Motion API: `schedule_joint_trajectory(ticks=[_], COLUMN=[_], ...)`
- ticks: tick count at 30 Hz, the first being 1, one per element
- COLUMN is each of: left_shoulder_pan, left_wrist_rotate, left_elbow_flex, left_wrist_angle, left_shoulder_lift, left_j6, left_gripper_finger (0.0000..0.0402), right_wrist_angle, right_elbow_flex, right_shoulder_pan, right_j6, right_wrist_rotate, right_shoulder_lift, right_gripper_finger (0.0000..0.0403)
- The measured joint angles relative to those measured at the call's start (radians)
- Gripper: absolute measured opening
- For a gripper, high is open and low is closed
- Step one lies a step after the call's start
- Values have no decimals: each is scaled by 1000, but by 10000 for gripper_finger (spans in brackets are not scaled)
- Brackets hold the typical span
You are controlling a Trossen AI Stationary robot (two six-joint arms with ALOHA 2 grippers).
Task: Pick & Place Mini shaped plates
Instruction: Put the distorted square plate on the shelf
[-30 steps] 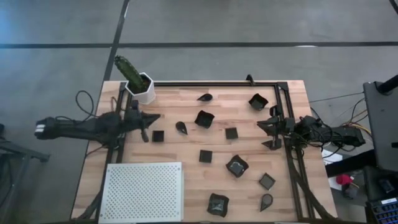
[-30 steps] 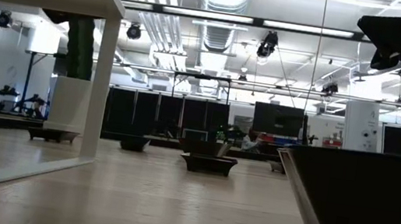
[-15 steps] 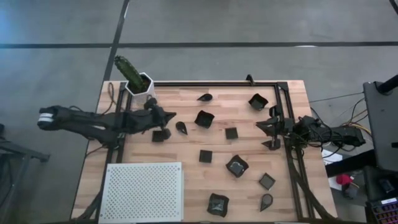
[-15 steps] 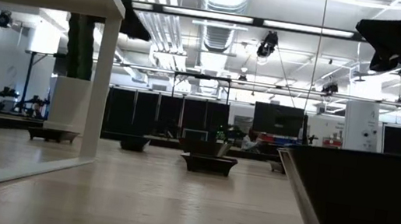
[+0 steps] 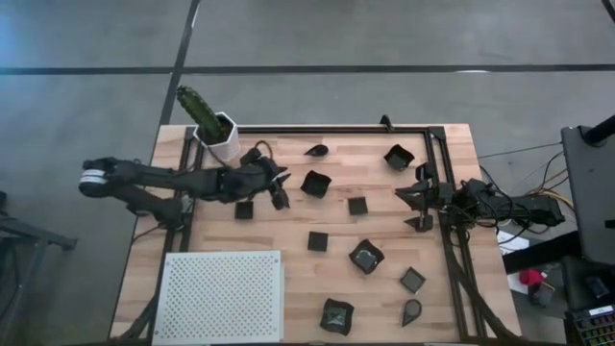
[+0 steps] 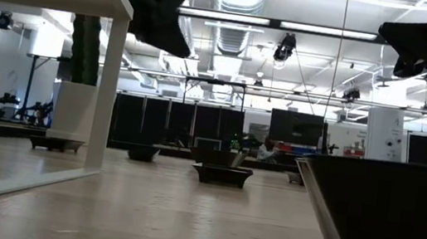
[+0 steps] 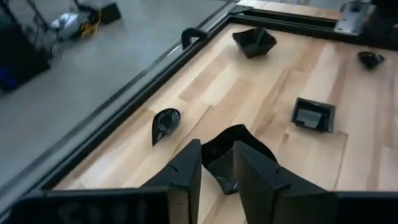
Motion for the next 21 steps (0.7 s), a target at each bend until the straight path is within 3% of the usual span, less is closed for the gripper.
schedule_joint_trajectory(ticks=[10,21], left_shoulder_pan=[54,112], left_wrist_rotate=[102,174], left_elbow_flex=[118,157], left_wrist_angle=[-88,-94], left_shoulder_lift=[197,337], left_j6=[-226,-346], left_gripper_finger=[96,96], right_wrist_angle=[0,0], right_elbow_flex=[0,0], right_shoulder_pan=[0,0], right_j6=[2,2], right_wrist_rotate=[1,1], right_shoulder_lift=[0,0], right_gripper_finger=[34,34])
